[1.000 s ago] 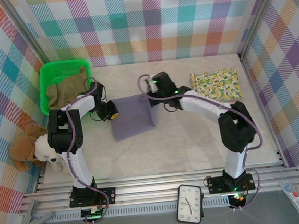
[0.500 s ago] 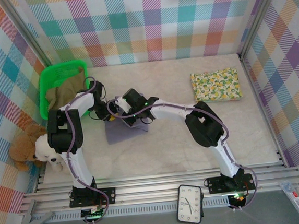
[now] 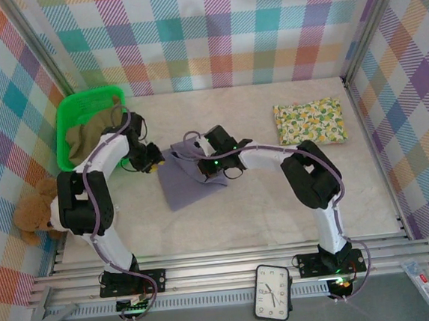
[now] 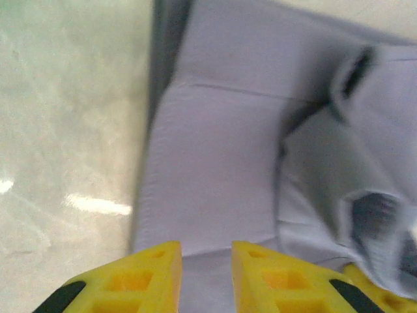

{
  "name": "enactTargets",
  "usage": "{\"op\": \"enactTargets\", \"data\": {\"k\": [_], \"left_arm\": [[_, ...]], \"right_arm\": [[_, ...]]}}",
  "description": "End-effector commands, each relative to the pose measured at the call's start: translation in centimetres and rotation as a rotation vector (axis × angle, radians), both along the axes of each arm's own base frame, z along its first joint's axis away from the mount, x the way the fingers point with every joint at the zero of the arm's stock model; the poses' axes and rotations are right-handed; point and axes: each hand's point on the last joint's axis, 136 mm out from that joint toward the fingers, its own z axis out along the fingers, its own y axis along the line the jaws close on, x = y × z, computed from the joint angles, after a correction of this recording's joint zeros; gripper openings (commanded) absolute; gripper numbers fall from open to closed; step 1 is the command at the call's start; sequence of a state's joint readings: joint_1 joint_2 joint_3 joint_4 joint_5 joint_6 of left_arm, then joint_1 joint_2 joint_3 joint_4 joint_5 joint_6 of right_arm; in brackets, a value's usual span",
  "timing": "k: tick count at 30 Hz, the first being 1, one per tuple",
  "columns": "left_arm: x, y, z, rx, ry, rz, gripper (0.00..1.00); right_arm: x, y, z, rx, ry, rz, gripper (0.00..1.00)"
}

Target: Fold and stack the skirts

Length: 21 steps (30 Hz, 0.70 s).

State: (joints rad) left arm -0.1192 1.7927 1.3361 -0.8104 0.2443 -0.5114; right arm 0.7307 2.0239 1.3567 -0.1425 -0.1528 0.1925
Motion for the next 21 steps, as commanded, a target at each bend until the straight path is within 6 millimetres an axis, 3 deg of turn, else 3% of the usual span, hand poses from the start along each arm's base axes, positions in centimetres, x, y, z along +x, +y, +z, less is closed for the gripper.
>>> {"op": "enactTargets", "data": {"k": [1,6,10,16,19,21], "left_arm": [[-2.0,-1.0,-3.0,0.048,0.085,-0.018,0.27],[-2.2,-3.0,-5.8,0.020,0.131,-0.040,0.22],[-1.7,-5.1,-7.4,0.000,0.143,-0.084,0.19],[-0.7,-5.2,-7.9,-0.004,0.146,-0.085,0.16],[-0.6,-5.2,-7.8,-0.011,0.147,-0.085,0.16],[-0.7,-5.3,-7.6,-0.016,0.148,-0.086,0.16]], "right_arm": [[0.0,-0.7,1.0,0.062,0.034,-0.065,0.00],[0.2,-2.7,0.4,0.050,0.052,-0.128,0.00],[0.3,-3.6,1.4,0.088,0.047,-0.154,0.00],[-1.4,1.6,6.0,0.150,-0.030,0.077,0.00],[-2.6,3.8,5.8,0.168,-0.004,0.177,0.00],[-3.2,4.7,4.6,0.159,0.028,0.219,0.00]]}}
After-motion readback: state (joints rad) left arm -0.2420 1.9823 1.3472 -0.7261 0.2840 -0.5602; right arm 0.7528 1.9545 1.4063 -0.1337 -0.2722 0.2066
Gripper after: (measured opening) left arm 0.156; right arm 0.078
